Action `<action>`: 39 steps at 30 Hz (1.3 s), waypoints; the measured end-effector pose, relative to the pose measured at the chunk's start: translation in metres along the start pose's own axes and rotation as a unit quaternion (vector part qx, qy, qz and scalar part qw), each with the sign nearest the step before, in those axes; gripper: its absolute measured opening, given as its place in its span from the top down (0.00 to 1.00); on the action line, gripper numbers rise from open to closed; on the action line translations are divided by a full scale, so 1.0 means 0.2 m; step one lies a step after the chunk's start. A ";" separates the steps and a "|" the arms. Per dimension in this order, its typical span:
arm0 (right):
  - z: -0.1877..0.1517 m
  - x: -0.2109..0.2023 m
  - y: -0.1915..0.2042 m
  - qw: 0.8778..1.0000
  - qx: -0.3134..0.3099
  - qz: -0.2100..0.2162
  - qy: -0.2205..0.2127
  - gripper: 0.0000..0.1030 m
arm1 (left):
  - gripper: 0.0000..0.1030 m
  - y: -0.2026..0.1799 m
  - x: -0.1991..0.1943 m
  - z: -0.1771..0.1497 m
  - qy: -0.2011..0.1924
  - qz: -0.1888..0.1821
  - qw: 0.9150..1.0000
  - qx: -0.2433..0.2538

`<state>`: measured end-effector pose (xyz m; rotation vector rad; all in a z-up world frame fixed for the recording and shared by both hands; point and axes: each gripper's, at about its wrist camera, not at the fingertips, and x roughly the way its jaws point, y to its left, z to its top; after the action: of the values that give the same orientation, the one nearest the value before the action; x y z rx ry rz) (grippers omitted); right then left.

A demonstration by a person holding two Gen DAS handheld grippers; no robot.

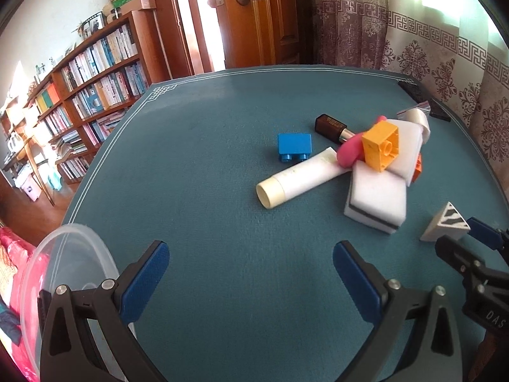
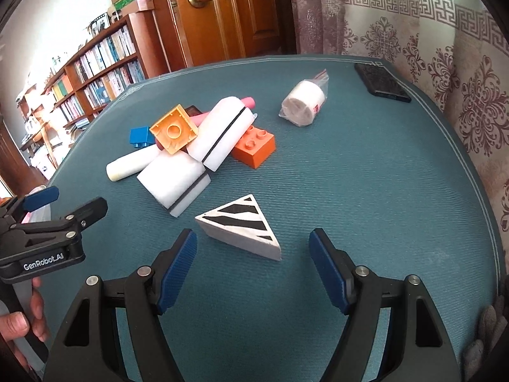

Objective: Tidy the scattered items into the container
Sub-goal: 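Move both tools back toward the remaining items on the table, then grasp the white tube with the left tool while the right tool grasps the striped triangle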

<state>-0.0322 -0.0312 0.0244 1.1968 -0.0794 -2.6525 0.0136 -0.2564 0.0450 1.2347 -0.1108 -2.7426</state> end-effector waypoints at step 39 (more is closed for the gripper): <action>0.00 0.03 -0.02 1.000 -0.006 -0.012 -0.010 0.49 | 0.02 -0.11 0.19 0.12 0.020 -0.120 0.992 0.037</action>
<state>-0.0372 -0.0297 0.0196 1.1742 -0.0530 -2.6822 -0.0321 -0.2408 0.0301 1.4062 -0.0646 -2.9379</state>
